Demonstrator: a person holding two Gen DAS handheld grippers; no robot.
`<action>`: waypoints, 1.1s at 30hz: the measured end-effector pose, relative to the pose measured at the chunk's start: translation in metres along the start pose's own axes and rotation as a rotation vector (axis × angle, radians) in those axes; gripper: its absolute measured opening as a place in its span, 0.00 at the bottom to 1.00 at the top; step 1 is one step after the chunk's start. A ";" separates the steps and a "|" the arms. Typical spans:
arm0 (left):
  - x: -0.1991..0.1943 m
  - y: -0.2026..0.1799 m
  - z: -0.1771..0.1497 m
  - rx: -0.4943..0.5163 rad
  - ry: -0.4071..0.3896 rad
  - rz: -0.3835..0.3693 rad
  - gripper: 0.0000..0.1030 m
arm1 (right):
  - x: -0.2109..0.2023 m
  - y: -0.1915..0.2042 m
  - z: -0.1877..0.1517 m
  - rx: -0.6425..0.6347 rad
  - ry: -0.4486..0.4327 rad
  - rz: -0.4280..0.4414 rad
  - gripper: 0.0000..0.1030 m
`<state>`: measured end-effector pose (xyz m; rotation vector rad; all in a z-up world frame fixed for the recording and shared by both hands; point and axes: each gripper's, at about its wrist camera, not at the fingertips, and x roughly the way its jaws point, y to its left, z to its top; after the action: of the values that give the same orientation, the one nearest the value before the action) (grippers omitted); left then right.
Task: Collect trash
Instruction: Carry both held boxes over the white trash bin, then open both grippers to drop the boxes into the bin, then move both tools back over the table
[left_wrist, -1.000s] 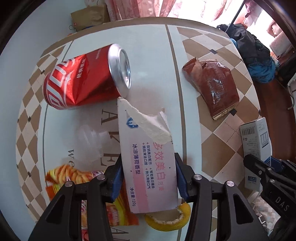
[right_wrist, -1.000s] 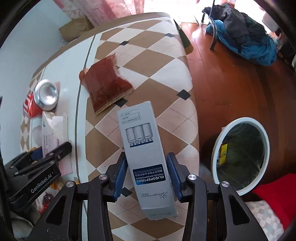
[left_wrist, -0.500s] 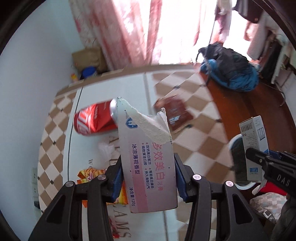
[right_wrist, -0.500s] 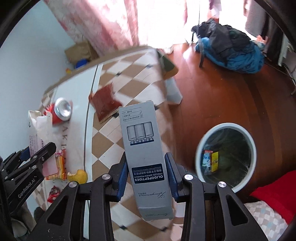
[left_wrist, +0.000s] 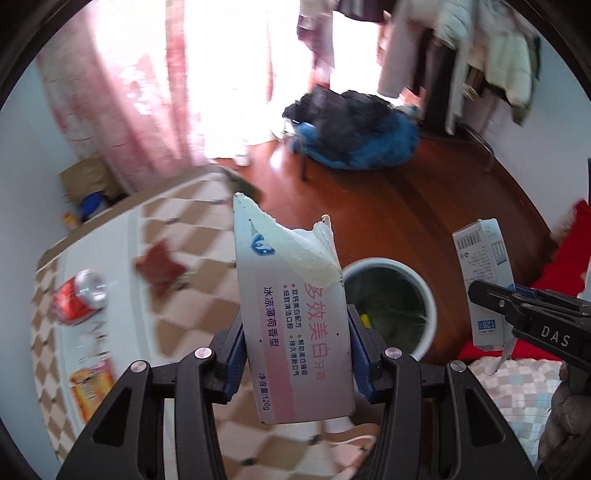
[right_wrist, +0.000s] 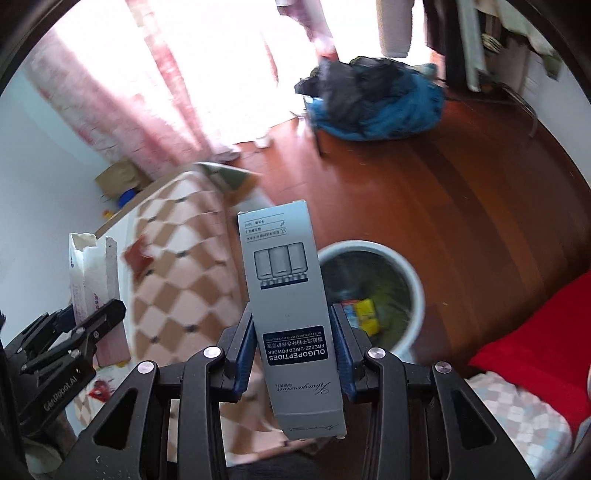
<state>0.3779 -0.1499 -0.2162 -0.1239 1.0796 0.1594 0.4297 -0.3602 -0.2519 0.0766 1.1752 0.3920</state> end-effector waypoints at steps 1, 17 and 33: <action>0.009 -0.012 0.002 0.015 0.011 -0.012 0.43 | 0.006 -0.014 0.001 0.016 0.011 -0.009 0.39; 0.171 -0.090 0.019 0.055 0.312 -0.167 0.46 | 0.158 -0.125 0.015 0.137 0.224 -0.032 0.39; 0.179 -0.056 -0.007 -0.038 0.354 0.000 0.95 | 0.186 -0.133 -0.003 0.162 0.252 -0.117 1.00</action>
<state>0.4655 -0.1934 -0.3766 -0.1913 1.4294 0.1618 0.5218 -0.4210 -0.4519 0.1009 1.4520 0.2061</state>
